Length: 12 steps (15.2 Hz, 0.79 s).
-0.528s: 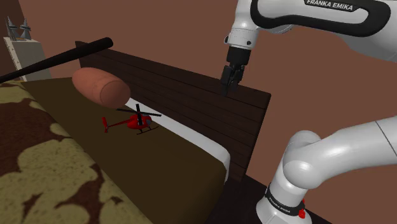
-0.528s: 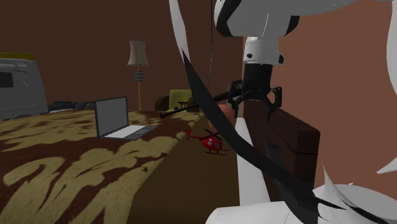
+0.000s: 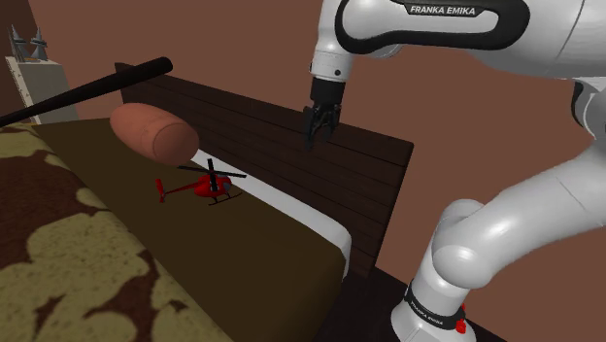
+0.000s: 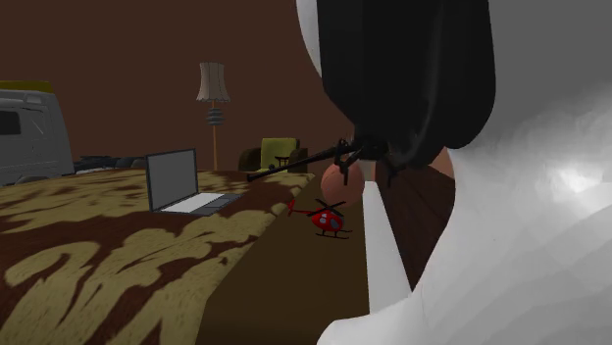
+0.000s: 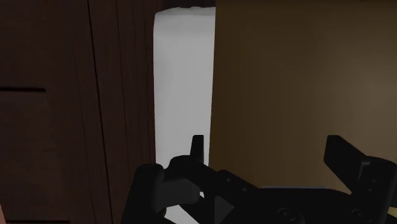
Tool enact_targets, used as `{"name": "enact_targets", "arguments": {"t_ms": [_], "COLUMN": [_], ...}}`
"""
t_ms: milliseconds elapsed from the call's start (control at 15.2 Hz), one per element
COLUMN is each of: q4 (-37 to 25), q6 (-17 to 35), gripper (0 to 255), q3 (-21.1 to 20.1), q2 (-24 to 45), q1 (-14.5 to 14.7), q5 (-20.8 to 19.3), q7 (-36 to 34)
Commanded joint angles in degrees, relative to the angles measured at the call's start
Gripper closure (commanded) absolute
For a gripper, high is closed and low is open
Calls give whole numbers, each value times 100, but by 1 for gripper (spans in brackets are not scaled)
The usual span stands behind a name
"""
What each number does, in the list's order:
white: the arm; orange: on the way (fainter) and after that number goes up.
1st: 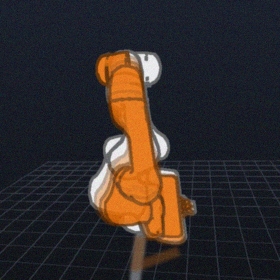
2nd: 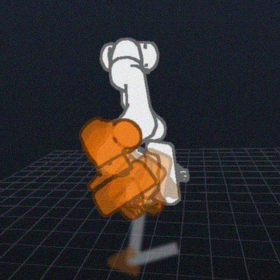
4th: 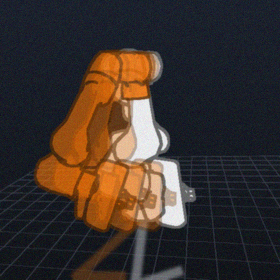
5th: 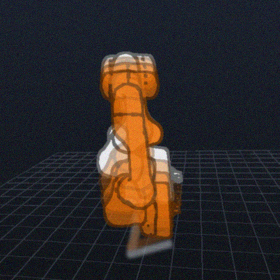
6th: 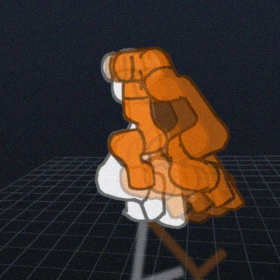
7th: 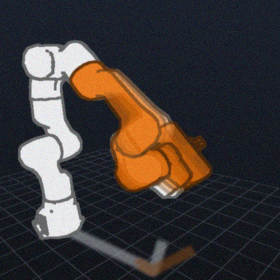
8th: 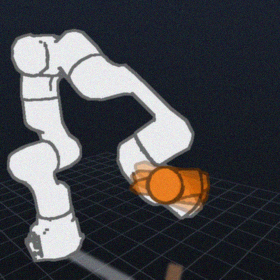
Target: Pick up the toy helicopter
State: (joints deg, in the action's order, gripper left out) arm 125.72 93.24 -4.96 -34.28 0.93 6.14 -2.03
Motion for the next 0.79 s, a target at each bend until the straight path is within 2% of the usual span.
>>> {"name": "enact_targets", "arguments": {"t_ms": [0,726], "q4": [-162,-1781], "q6": [212,904], "gripper": [0,0], "q3": [-97,-669], "q2": [383,2787], "q1": [-7,41], "q5": [-5,-323], "q7": [-109,-977]}}
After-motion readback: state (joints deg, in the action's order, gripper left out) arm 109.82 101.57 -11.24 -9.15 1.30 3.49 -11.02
